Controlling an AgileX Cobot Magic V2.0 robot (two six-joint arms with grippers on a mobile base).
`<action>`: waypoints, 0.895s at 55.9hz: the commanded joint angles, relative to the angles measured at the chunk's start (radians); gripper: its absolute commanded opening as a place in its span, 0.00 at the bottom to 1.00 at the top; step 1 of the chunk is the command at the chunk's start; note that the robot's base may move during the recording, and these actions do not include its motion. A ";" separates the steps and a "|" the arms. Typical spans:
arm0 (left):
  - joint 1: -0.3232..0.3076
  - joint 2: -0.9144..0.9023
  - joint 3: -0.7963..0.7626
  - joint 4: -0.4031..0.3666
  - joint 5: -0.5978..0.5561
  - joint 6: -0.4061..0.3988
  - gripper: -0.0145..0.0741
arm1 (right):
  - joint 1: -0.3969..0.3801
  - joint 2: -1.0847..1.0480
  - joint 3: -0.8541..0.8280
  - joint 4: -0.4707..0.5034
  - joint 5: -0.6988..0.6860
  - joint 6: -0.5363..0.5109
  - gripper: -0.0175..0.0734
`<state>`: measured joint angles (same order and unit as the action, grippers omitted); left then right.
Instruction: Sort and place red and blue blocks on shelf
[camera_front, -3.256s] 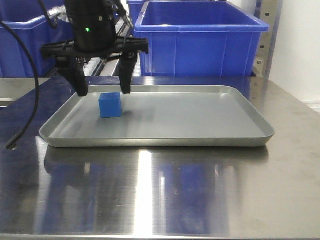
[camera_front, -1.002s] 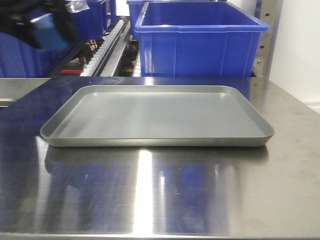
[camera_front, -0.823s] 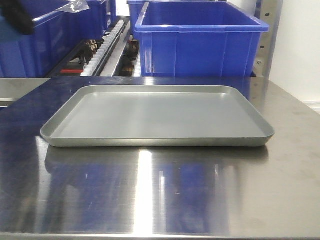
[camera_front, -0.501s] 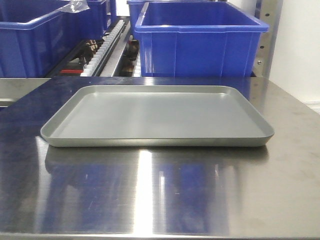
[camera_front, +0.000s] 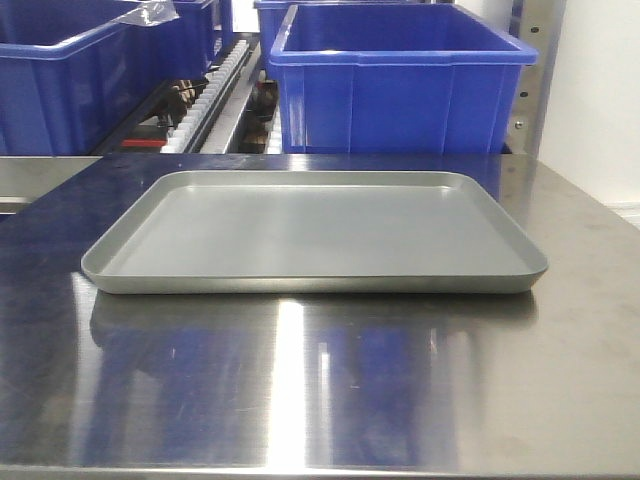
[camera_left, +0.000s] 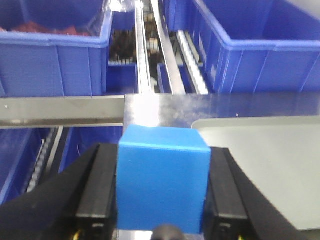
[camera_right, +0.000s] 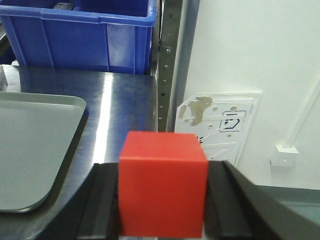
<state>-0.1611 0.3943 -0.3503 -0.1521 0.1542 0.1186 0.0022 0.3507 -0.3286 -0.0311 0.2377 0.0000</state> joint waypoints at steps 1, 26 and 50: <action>0.000 -0.045 -0.012 -0.012 -0.101 -0.011 0.43 | -0.007 0.006 -0.027 -0.008 -0.087 0.000 0.61; 0.038 -0.090 -0.001 -0.055 -0.099 -0.015 0.43 | -0.007 0.006 -0.027 -0.008 -0.087 0.000 0.61; 0.107 -0.090 -0.001 -0.055 -0.097 -0.015 0.43 | -0.007 0.006 -0.027 -0.008 -0.087 0.000 0.61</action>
<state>-0.0539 0.2984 -0.3245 -0.1960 0.1463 0.1110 0.0022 0.3507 -0.3286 -0.0311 0.2377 0.0000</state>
